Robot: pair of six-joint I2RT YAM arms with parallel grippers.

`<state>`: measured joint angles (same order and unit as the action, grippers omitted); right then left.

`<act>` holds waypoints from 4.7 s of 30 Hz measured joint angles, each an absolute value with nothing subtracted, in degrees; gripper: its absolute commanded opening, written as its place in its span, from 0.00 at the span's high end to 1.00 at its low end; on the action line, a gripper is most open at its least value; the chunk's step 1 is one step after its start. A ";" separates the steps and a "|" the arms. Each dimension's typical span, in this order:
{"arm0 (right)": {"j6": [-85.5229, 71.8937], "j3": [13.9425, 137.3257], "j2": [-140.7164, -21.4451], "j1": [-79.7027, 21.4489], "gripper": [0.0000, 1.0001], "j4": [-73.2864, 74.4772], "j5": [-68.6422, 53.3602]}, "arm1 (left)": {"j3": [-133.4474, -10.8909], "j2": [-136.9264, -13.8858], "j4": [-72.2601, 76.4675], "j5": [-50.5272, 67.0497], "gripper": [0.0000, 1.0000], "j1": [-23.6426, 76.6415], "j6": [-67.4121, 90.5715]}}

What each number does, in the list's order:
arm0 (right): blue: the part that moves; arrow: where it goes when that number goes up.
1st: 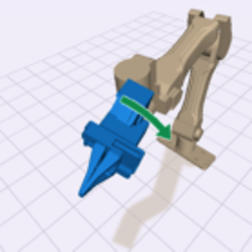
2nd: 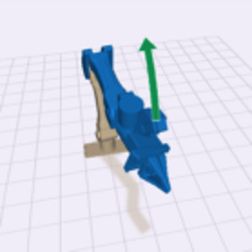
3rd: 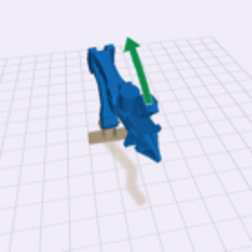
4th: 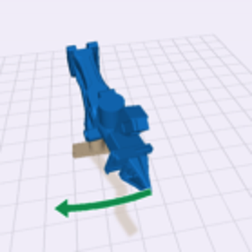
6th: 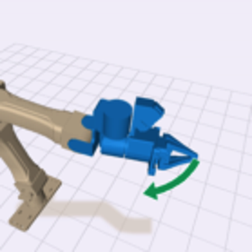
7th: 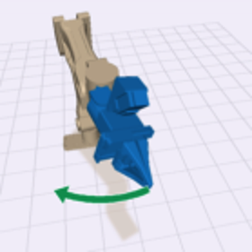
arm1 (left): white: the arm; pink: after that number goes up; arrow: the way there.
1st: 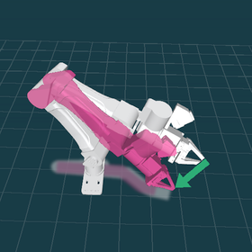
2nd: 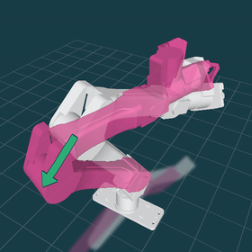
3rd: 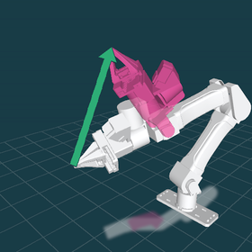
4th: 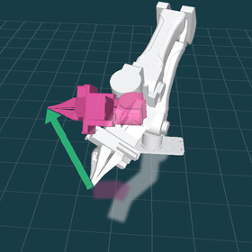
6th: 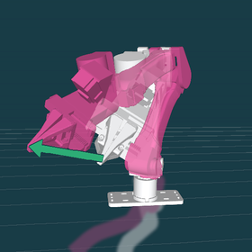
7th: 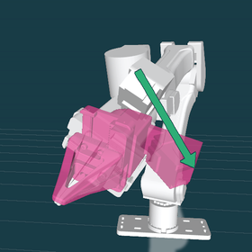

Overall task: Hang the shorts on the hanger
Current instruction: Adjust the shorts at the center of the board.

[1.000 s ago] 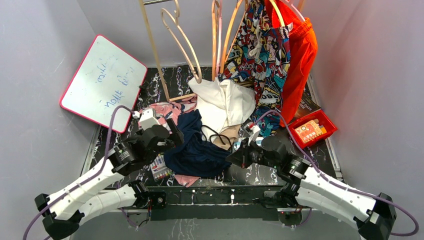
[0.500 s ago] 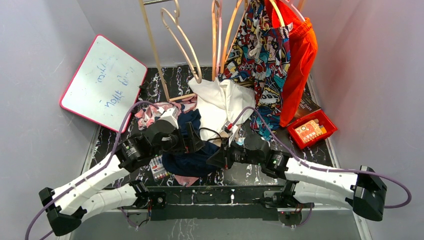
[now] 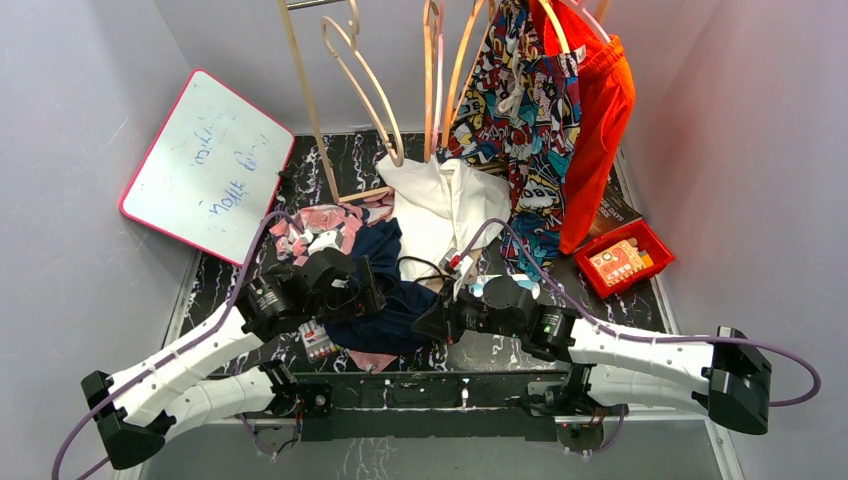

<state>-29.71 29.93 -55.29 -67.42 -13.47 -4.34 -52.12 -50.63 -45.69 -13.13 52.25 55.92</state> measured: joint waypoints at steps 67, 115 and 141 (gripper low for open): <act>-11.68 53.91 -65.36 -68.01 1.00 -8.56 20.32 | -66.70 -40.97 -40.64 -9.39 1.00 52.25 17.04; -30.13 42.41 -49.21 -67.83 1.00 11.46 36.29 | -43.66 -54.11 -27.05 -1.48 0.06 69.54 41.17; -31.66 42.41 -44.64 -67.55 1.00 13.54 36.38 | -48.23 -68.97 -29.56 -25.26 1.00 78.87 46.72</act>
<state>-31.66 42.41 -44.64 -67.55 13.54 36.38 -48.23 -68.97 -29.56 -25.26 78.87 46.72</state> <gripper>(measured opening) 0.024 0.026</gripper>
